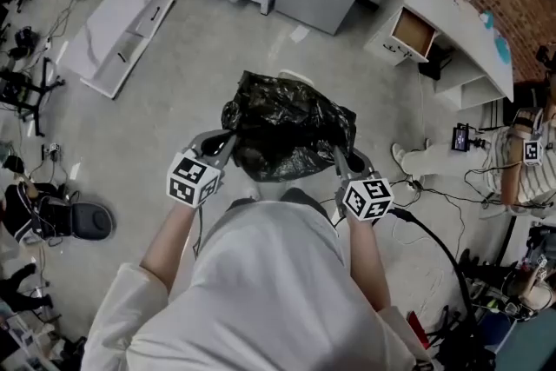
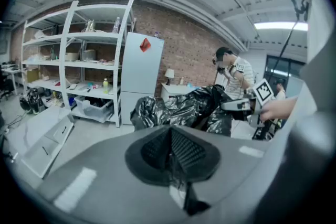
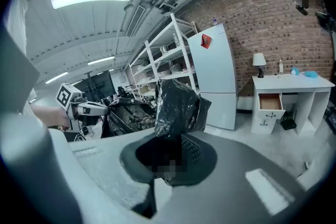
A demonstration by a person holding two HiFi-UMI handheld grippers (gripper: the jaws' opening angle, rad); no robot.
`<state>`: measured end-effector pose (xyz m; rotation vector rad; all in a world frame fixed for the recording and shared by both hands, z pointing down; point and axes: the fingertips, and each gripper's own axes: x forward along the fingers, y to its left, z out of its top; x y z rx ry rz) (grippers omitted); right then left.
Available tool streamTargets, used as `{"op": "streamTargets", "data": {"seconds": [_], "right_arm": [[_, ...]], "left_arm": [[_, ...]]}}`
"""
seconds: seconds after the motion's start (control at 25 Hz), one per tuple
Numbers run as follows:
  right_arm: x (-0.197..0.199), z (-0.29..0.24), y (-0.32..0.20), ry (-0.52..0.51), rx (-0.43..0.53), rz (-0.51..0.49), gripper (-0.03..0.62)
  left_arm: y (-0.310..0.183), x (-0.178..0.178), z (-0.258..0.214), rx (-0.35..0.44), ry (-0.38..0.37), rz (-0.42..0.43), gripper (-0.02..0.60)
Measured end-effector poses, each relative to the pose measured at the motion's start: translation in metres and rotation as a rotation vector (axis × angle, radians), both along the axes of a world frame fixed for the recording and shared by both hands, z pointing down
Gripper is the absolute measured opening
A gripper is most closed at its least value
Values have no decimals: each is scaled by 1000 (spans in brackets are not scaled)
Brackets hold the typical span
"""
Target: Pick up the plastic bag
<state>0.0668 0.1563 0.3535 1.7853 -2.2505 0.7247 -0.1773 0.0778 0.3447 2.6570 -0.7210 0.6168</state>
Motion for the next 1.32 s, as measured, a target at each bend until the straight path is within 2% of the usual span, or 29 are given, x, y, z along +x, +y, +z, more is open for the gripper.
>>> {"op": "streamTargets", "data": {"seconds": [0.48, 0.8, 1.32], "right_arm": [[30, -22, 13, -30, 44, -42, 2], [40, -17, 13, -30, 47, -66, 2], [59, -16, 15, -44, 54, -41, 2]], "left_arm": [[9, 31, -19, 10, 29, -78, 6], [20, 46, -15, 30, 6, -74, 6], [25, 58, -19, 34, -3, -68, 6]]}}
